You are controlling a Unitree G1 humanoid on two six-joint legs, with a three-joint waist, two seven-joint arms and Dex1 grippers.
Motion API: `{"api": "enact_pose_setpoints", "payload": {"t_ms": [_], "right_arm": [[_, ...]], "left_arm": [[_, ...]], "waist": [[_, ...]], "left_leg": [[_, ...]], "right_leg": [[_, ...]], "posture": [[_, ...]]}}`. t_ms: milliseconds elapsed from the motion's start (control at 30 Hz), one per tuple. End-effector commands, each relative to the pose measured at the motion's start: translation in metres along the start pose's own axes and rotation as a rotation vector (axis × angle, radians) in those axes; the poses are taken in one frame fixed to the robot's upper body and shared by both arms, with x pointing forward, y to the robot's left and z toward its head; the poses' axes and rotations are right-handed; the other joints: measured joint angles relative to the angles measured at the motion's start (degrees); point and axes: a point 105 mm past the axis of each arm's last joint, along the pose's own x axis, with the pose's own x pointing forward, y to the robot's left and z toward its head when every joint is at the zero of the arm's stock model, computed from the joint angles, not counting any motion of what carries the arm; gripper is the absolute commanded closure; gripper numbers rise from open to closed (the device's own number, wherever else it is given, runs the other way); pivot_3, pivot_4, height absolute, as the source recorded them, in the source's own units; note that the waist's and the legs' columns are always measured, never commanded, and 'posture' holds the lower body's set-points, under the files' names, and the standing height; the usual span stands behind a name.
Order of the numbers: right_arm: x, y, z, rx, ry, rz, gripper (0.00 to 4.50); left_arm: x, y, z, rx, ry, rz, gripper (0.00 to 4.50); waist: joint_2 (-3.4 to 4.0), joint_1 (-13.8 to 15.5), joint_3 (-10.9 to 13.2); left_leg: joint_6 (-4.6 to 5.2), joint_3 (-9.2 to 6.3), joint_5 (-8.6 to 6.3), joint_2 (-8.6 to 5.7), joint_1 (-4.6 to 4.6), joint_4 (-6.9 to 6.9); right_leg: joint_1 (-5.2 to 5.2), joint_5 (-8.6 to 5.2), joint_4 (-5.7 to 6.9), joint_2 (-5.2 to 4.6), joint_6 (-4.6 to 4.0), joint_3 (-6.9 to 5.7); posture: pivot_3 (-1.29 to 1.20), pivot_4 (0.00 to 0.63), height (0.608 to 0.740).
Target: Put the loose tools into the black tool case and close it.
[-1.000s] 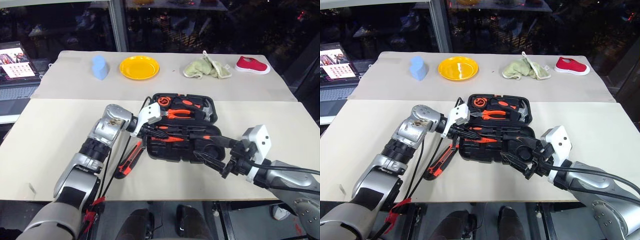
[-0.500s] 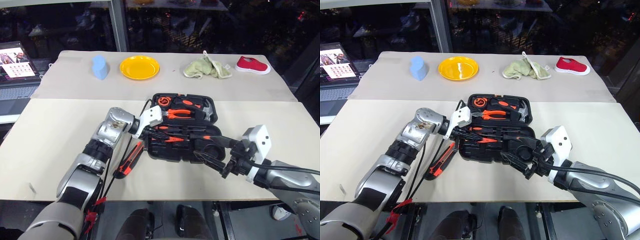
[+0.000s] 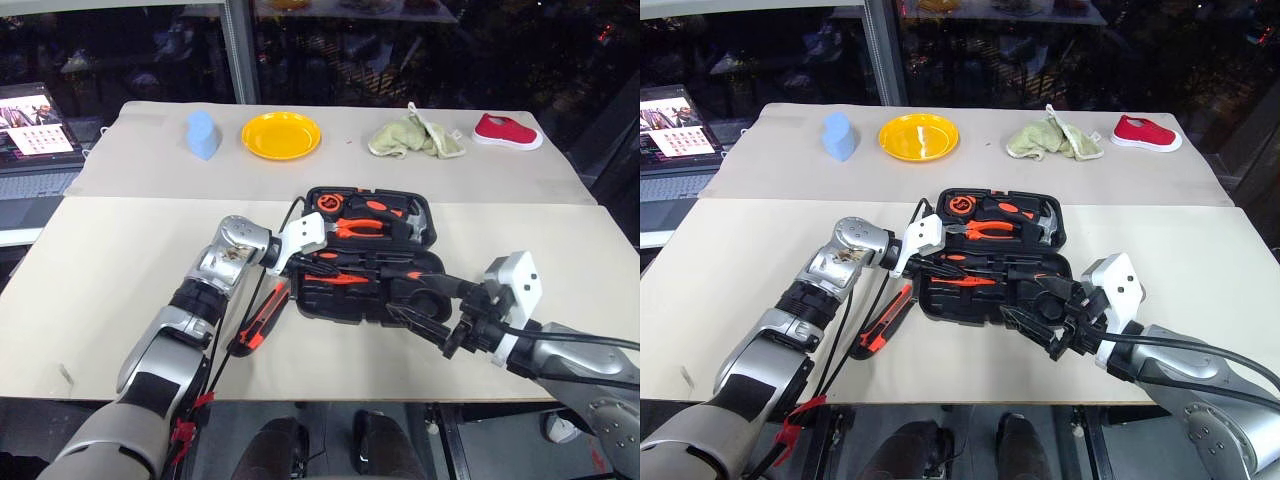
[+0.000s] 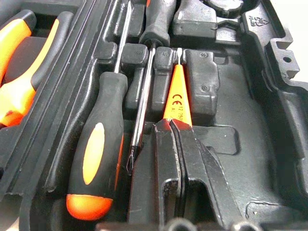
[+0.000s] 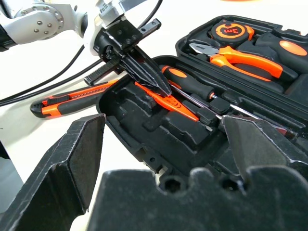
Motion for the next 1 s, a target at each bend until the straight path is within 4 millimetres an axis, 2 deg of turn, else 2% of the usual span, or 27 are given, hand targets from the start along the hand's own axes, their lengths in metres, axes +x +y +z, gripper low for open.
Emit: {"api": "enact_pose_setpoints", "payload": {"t_ms": [33,133,200,333,467,600,733,867,1000], "right_arm": [[-0.006,0.011,0.006,-0.060,0.014,0.114,0.00],[-0.009,0.012,0.005,-0.070,0.033,0.142,0.00],[-0.009,0.011,0.005,-0.071,0.030,0.146,0.00],[-0.007,0.014,0.003,-0.071,0.027,0.154,0.00],[-0.002,0.022,-0.001,-0.059,0.014,0.162,0.00],[0.002,0.026,-0.006,-0.055,0.007,0.144,0.00],[0.007,0.029,-0.010,-0.046,-0.006,0.117,0.00],[0.010,0.032,-0.013,-0.036,-0.013,0.102,0.00],[0.013,0.034,-0.014,-0.031,-0.020,0.087,0.00]], "left_arm": [[-0.046,0.011,-0.016,0.000,0.084,0.147,0.02],[-0.055,0.010,-0.024,-0.012,0.131,0.172,0.02],[-0.050,0.005,-0.021,-0.001,0.142,0.154,0.02],[-0.027,-0.020,-0.010,0.012,0.206,0.051,0.02],[0.001,-0.040,0.001,-0.084,0.282,0.036,0.02],[0.020,-0.058,0.014,-0.156,0.317,-0.003,0.02],[0.030,-0.057,0.018,-0.183,0.350,0.032,0.02],[0.047,-0.065,0.021,-0.198,0.372,0.008,0.02],[0.064,-0.067,0.016,-0.194,0.405,0.005,0.02]], "waist": [[-0.02,0.3,0.0],[0.00,1.5,0.0],[-0.01,2.1,0.0],[-0.02,2.2,0.0],[-0.06,2.1,0.0],[-0.06,2.0,0.0],[-0.08,1.5,0.0],[-0.10,1.4,0.0],[-0.11,1.1,0.0]], "left_leg": [[-0.05,-0.01,0.03,0.00,0.05,-0.08],[-0.35,-0.06,-0.06,0.01,0.36,-0.36],[-0.30,-0.07,-0.27,0.00,0.37,-0.36],[-0.52,-0.05,-0.17,-0.01,0.34,-0.35],[-0.48,-0.04,-0.15,0.00,0.30,-0.44],[-0.19,-0.03,0.08,0.00,0.16,-0.42],[-0.31,-0.02,0.16,0.00,0.21,-0.42],[-0.44,-0.04,0.23,0.00,0.32,-0.42],[-0.46,-0.04,0.24,0.00,0.34,-0.42]], "right_leg": [[0.02,-0.02,0.00,0.00,-0.03,-0.03],[0.15,-0.04,-0.33,-0.13,-0.04,-0.16],[0.21,-0.02,-0.41,-0.16,-0.01,-0.17],[0.20,0.01,-0.48,-0.15,0.03,-0.15],[0.19,0.02,-0.52,-0.07,0.03,-0.12],[0.19,0.01,-0.39,0.02,0.02,-0.07],[0.20,-0.01,-0.28,0.04,0.00,-0.01],[0.27,-0.06,-0.10,0.03,-0.04,0.01],[0.24,-0.07,-0.02,0.03,-0.06,0.04]], "posture": [[0.00,0.150,0.740],[0.00,0.150,0.740],[0.00,0.150,0.740],[0.00,0.150,0.740],[0.00,0.150,0.740],[0.00,0.150,0.740],[0.00,0.150,0.740],[0.00,0.150,0.740],[0.00,0.150,0.740]]}}
